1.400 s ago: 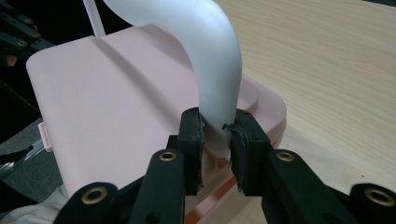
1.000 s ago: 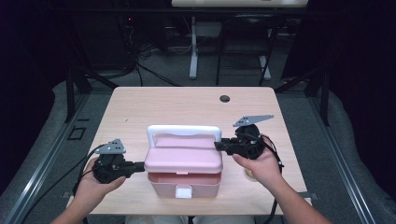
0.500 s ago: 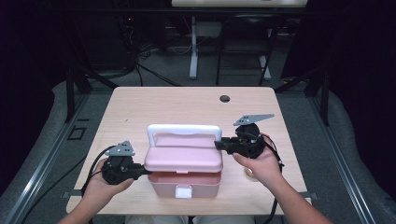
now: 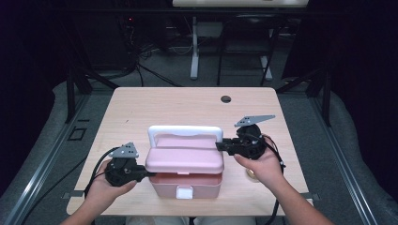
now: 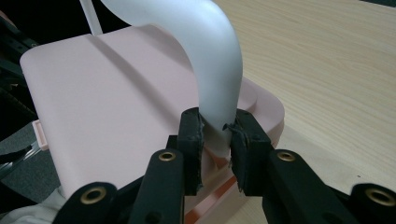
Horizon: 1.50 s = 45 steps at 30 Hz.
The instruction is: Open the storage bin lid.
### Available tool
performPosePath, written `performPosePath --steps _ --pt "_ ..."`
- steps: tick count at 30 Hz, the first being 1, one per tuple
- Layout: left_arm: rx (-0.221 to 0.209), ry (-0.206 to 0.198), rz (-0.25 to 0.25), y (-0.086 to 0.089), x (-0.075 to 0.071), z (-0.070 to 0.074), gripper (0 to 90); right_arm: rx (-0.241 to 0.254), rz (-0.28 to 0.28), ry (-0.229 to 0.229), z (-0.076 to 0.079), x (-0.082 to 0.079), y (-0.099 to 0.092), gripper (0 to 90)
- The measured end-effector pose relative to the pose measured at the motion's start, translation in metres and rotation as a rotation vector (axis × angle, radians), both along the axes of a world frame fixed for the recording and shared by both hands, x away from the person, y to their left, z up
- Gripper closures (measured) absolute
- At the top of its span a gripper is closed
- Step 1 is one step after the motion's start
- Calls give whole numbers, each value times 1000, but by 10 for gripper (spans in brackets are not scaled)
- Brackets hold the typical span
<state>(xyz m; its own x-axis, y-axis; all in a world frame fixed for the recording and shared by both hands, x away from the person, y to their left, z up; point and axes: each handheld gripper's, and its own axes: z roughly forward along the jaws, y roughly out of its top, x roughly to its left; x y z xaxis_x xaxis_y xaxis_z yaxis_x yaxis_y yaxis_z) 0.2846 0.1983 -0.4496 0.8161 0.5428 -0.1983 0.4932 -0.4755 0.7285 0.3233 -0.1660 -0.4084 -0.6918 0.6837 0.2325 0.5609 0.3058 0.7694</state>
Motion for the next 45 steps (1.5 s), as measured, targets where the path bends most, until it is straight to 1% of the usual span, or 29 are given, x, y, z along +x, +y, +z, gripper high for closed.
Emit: performPosePath --steps 4,10,20,23,27,35,40,45 --pt "-4 -4 1 0 -1 2 899 3 -1 5 -1 0 -1 742" --pt "-1 -7 4 0 0 5 899 1 -7 -2 0 0 -2 730" --pt "-13 -10 17 0 2 11 898 7 -35 -18 2 -4 -13 723" --pt "-13 -12 21 0 2 13 898 -6 -40 -28 2 -6 -15 724" --pt "-7 -18 23 0 3 17 898 -21 -50 -39 1 -9 -16 744" --pt "-13 -26 29 0 7 24 898 -47 -65 -52 -2 -15 -22 808" --pt "-26 -28 39 -1 10 29 898 -51 -71 -48 -7 -19 -25 836" --pt "-19 -36 44 -1 13 34 898 -52 -67 -33 -14 -21 -28 863"
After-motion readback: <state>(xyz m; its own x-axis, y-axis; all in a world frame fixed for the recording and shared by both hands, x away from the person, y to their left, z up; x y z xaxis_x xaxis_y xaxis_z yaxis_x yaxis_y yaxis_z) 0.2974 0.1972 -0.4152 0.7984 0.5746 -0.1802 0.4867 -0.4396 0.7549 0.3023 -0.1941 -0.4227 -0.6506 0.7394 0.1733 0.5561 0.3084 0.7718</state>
